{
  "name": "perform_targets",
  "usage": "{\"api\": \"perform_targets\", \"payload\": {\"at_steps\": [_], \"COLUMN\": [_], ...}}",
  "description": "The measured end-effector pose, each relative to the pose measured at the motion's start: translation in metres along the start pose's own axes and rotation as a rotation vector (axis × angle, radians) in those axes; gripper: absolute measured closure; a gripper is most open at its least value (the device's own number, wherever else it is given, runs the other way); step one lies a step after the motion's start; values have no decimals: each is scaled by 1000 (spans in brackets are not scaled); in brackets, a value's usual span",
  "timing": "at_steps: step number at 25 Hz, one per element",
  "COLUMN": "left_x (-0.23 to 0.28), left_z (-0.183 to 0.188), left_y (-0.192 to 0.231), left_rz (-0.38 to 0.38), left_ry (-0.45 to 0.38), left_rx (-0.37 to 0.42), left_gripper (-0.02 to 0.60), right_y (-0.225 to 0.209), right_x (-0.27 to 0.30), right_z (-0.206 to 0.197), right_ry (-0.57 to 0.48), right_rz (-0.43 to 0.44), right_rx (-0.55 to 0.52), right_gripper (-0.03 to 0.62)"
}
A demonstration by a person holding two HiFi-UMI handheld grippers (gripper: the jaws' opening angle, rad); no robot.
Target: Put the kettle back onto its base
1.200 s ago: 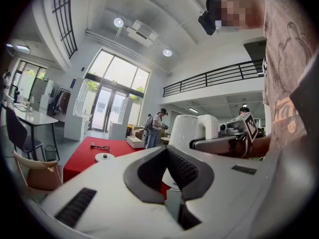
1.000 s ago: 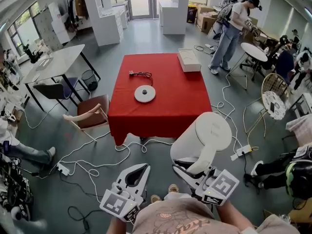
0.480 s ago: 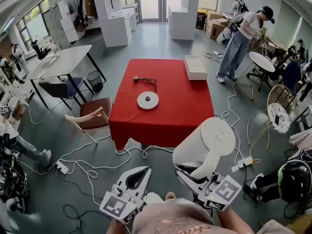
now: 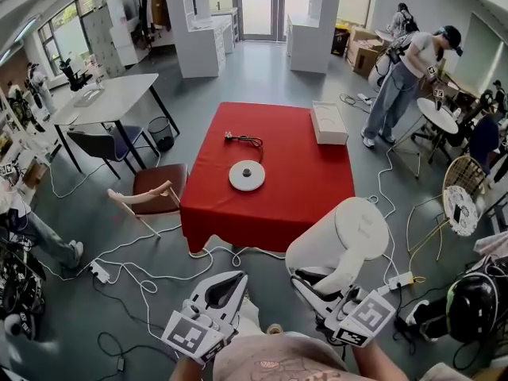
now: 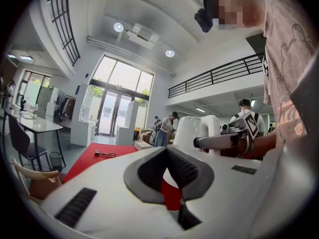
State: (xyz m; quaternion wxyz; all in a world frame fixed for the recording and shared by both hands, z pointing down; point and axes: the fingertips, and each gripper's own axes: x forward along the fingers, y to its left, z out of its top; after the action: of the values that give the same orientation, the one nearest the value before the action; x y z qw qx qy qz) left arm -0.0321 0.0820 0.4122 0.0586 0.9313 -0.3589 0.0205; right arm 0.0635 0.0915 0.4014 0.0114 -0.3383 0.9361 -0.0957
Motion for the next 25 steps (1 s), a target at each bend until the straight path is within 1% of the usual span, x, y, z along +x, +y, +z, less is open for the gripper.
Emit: {"api": "perform_targets", "payload": {"at_steps": [3,11,18,23,25], "left_x": [10,36,69,95,105], "left_z": [4,8,19,26,33], "left_y": [8,43,97,137,154], "left_rz": [-10,-19,-52,-101,-119], "left_ry": [27,37,43,57,46], "left_rx": [-11,-16,-11,-10,8], "left_gripper": [584,584,584,584,584], "right_y": [-11,-41,-72,-101,-112], "right_x": [8,42,86,120,132], "right_z": [4,13,23,33,38], "right_ry": [-11,-14,-11,-20,-25], "right_rz": [-7,-5,-26,-74,-101], "right_rx": [3,16,22,31,39], "right_gripper": [528,528,528,528,528]}}
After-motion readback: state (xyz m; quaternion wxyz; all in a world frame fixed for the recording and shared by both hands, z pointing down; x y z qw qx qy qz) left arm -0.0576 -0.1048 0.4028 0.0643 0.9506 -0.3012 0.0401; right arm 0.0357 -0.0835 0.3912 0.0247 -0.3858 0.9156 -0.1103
